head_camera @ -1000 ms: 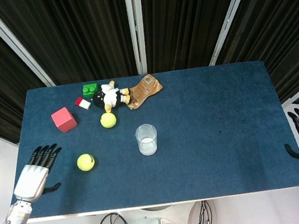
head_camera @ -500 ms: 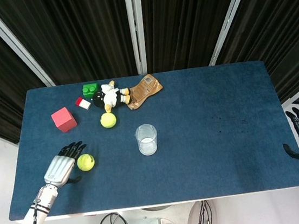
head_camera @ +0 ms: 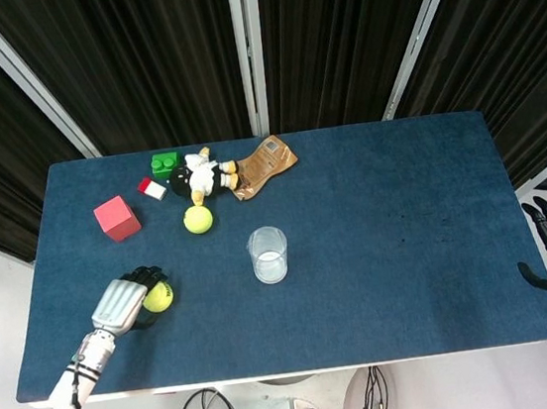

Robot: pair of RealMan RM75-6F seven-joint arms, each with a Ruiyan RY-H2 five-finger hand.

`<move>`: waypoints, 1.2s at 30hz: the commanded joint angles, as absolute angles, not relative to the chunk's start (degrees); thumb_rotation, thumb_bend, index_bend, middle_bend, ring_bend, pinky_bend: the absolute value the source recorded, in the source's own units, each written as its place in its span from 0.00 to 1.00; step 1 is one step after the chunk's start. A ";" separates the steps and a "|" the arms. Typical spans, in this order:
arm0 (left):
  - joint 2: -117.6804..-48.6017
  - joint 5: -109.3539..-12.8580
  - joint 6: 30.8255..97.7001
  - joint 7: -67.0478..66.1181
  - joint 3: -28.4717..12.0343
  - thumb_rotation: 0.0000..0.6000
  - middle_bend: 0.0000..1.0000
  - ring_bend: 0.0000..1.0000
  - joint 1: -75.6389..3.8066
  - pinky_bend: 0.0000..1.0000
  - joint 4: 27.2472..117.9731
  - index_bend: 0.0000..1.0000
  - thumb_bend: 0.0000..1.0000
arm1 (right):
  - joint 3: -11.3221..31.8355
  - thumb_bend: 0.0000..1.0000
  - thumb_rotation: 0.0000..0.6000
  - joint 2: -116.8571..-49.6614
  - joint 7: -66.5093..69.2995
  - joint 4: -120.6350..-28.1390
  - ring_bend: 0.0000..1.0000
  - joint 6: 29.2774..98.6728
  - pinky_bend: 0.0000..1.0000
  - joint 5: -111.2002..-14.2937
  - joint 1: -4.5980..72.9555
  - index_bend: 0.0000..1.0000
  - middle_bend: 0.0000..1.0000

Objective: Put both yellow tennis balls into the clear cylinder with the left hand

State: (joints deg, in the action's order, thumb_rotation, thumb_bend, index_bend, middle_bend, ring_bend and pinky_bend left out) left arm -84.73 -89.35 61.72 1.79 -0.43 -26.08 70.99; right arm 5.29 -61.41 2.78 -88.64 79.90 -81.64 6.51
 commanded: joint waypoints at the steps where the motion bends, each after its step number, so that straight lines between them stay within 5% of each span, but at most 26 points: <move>1: -85.72 -89.75 61.40 2.54 0.15 1.00 0.26 0.23 -26.65 0.44 69.47 0.32 0.25 | 5.30 0.23 1.00 -61.32 2.98 -88.58 0.00 80.12 0.00 -81.67 6.39 0.00 0.00; 13: -86.78 -92.05 68.27 3.10 -0.27 1.00 0.46 0.46 -26.30 0.67 68.20 0.49 0.28 | 5.31 0.23 1.00 -61.05 3.31 -88.60 0.00 80.59 0.00 -81.55 6.06 0.00 0.00; 23: -74.27 -93.48 78.62 -1.84 -6.58 1.00 0.49 0.46 -26.12 0.68 90.54 0.49 0.28 | 5.72 0.23 1.00 -60.76 3.71 -89.38 0.00 81.19 0.00 -81.97 6.20 0.00 0.00; 36: -77.71 -87.69 66.26 -12.96 -12.77 1.00 0.49 0.46 -36.83 0.68 101.35 0.49 0.27 | 5.77 0.23 1.00 -59.95 1.36 -91.51 0.00 81.46 0.00 -82.77 6.66 0.00 0.00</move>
State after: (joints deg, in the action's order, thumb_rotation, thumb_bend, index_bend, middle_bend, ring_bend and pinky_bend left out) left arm -75.86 -89.39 68.61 -11.06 -11.49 -34.62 100.53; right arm 5.79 -60.02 1.44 -91.43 81.43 -82.72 6.65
